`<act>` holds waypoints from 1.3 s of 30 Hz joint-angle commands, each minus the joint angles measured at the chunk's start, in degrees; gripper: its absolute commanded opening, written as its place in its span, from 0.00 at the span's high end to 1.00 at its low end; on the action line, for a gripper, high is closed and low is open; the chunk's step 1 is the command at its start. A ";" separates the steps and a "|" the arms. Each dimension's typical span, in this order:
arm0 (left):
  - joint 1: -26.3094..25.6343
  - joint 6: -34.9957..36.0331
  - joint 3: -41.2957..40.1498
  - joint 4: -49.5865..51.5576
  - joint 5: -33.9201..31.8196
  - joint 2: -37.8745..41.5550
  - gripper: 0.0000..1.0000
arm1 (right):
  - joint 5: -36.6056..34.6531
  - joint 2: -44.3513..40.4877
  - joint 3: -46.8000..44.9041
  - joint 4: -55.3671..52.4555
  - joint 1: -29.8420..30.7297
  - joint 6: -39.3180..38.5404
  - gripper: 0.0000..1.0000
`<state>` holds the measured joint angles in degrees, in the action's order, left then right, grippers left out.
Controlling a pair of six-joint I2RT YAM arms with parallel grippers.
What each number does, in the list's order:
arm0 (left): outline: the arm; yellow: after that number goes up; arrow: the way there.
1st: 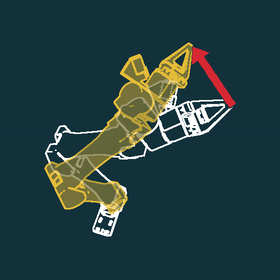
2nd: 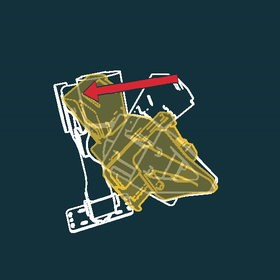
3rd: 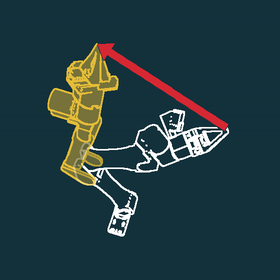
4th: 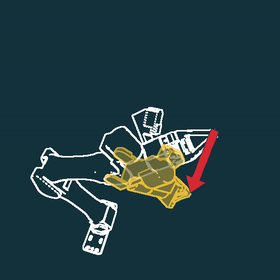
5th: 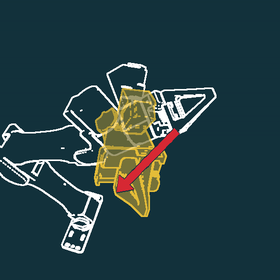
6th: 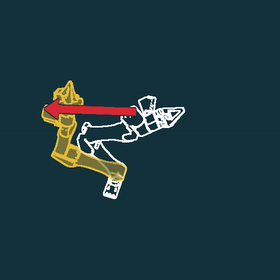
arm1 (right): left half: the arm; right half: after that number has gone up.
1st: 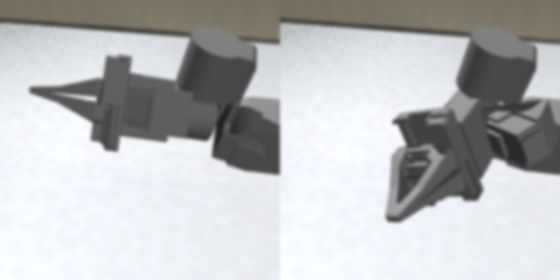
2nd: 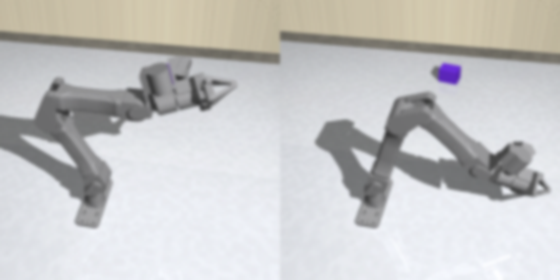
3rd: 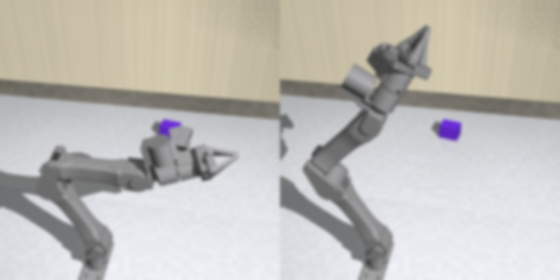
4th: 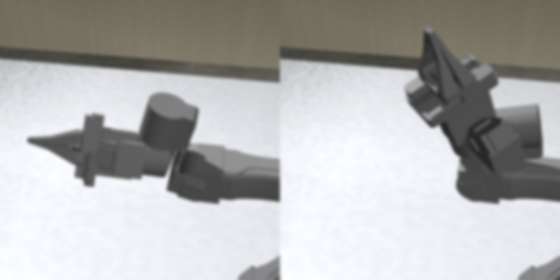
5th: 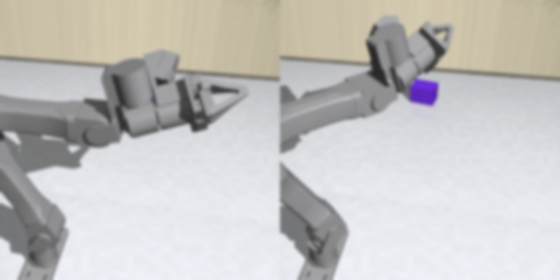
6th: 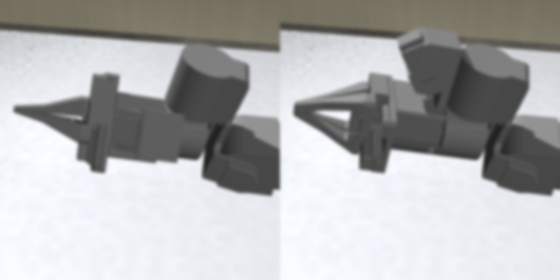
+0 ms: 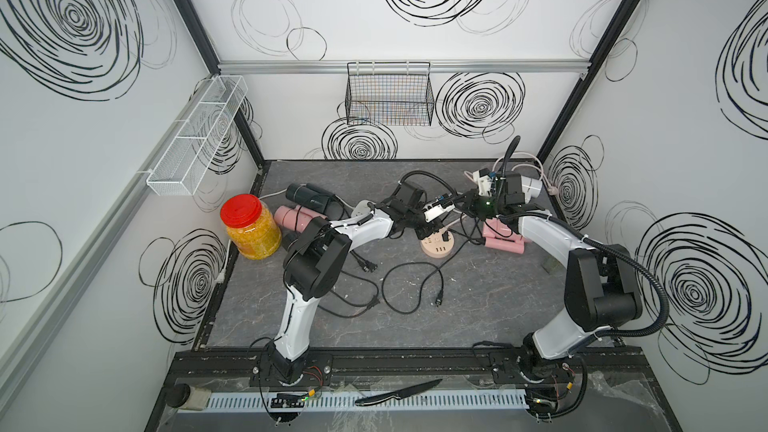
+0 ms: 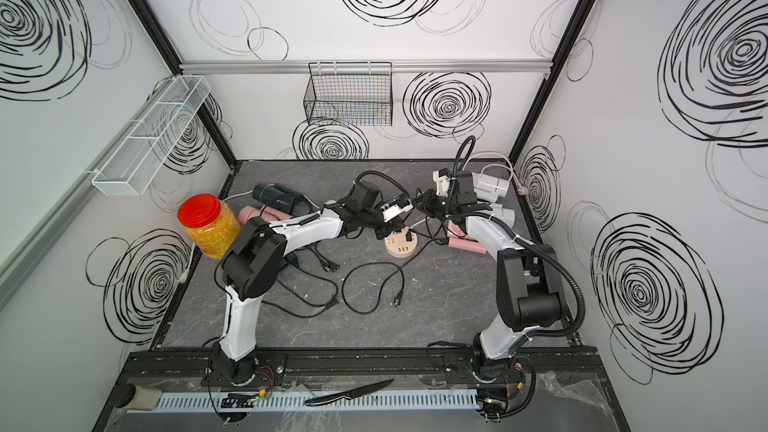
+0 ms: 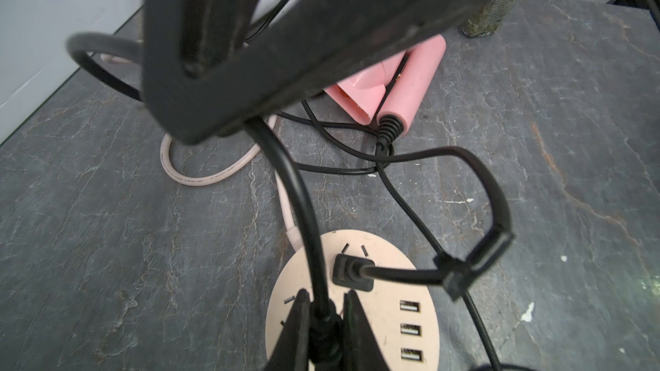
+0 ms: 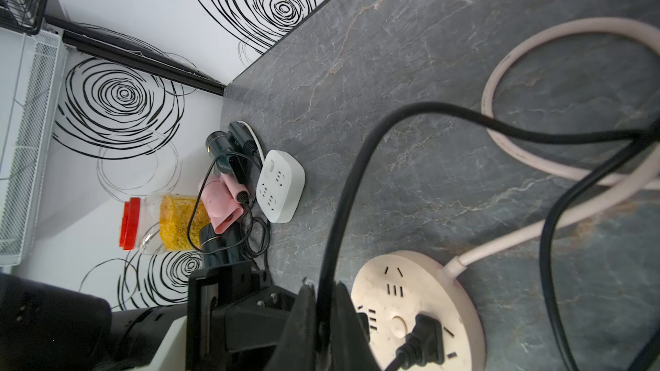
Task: Charge the blow dryers
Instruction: Pick up the plug from the center of the board.
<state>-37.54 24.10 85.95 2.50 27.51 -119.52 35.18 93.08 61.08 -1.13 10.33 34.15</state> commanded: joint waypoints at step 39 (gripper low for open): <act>-0.23 -17.27 26.36 22.26 -3.01 -13.35 0.58 | -2.01 -2.60 -1.28 3.96 3.81 0.10 0.97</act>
<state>-36.97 12.64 109.51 23.92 27.03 -131.09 32.53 91.13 60.18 0.10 13.34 33.58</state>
